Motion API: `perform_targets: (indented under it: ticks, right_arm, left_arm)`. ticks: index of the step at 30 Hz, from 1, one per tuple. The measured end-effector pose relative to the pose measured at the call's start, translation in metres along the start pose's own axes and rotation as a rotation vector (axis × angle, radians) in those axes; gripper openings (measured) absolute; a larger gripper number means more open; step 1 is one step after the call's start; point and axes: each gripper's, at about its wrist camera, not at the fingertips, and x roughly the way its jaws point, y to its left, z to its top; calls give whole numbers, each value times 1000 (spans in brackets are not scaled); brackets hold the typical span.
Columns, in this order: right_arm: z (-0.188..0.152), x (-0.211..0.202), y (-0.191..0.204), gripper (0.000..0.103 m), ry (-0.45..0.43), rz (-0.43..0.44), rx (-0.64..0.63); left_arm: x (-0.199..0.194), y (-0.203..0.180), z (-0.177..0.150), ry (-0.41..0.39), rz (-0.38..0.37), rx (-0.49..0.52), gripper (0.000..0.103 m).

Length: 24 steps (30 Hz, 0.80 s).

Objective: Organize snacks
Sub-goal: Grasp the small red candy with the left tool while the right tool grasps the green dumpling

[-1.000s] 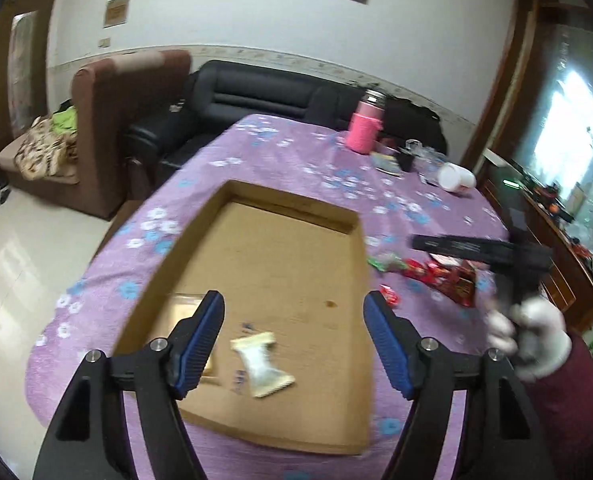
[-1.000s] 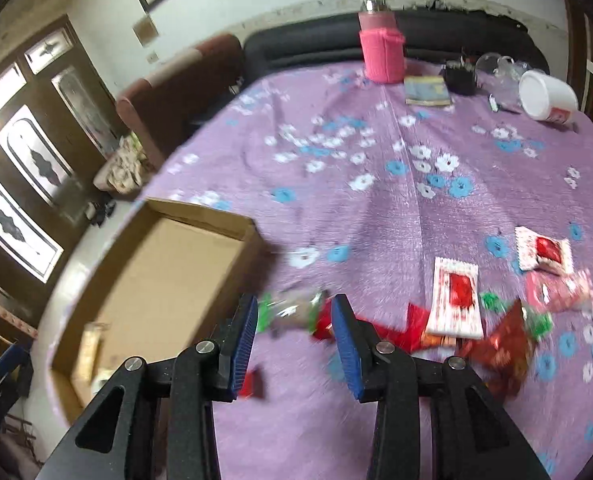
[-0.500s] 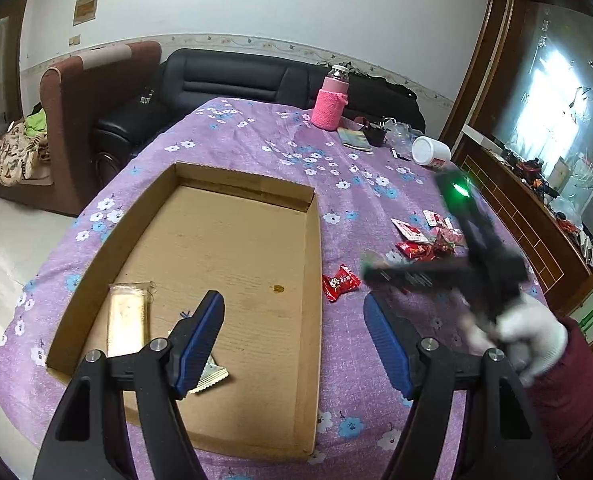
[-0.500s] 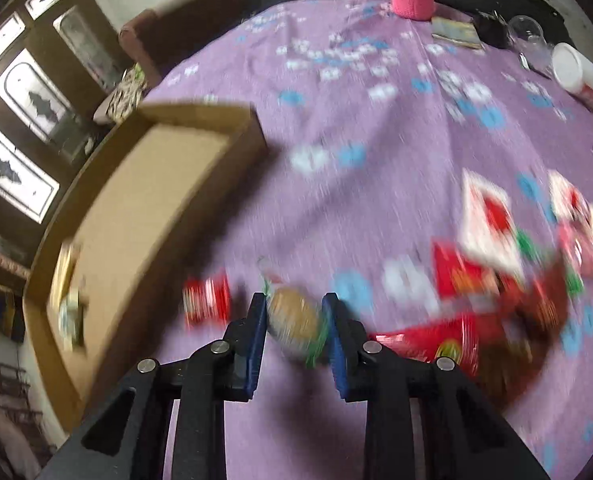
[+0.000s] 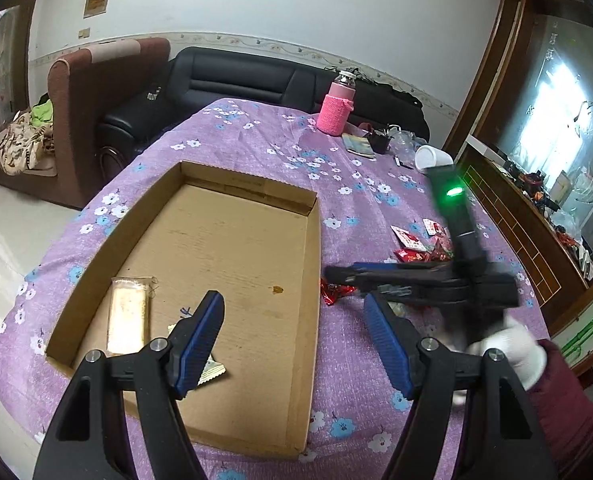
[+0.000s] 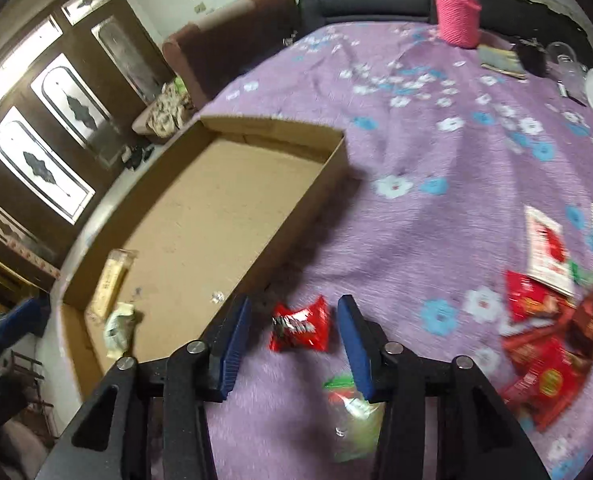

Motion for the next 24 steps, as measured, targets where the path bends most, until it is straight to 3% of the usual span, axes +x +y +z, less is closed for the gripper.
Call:
perform_targets:
  ticks: [1,2,8,10,11,14,15,21,23,24]
  right_arm:
    - [-1,6,2,21,22,8,-5]
    - [-3,9,2,17,40,23,-3]
    - [-42,-24,-11,17,112,13,-20]
    - [-51,-48,-24,17,50,63,19]
    - [-54,-58,-28,21,17,73,21]
    - [-61,-83,-36,63,-68,22,-6]
    - [-66,-87,-38,64,-82,17,-25]
    - [-80,-59,-33,61,-12,-79,-158]
    - [-83,-52,-36,51,-13,-97,-183]
    - [-83,-55,-36,34,-27,-107,-193]
  left_arm:
    - [-1,0,0,1,-1,-1,72]
    - [-1,0,0,4,-3,-1,72]
    - [8,-14,-1,25,-59,42,72]
    - [13,-20,-3,34,-78,49,72]
    - [16,-23,-3,41,-87,50,72]
    - [23,-32,-7,65,-107,57,72]
    - [23,-37,-9,71,-115,74,72]
    - [44,-76,-24,138,-120,255,72]
    - [53,-86,-31,168,-125,293,72]
    - [58,-91,-34,185,-126,311,72]
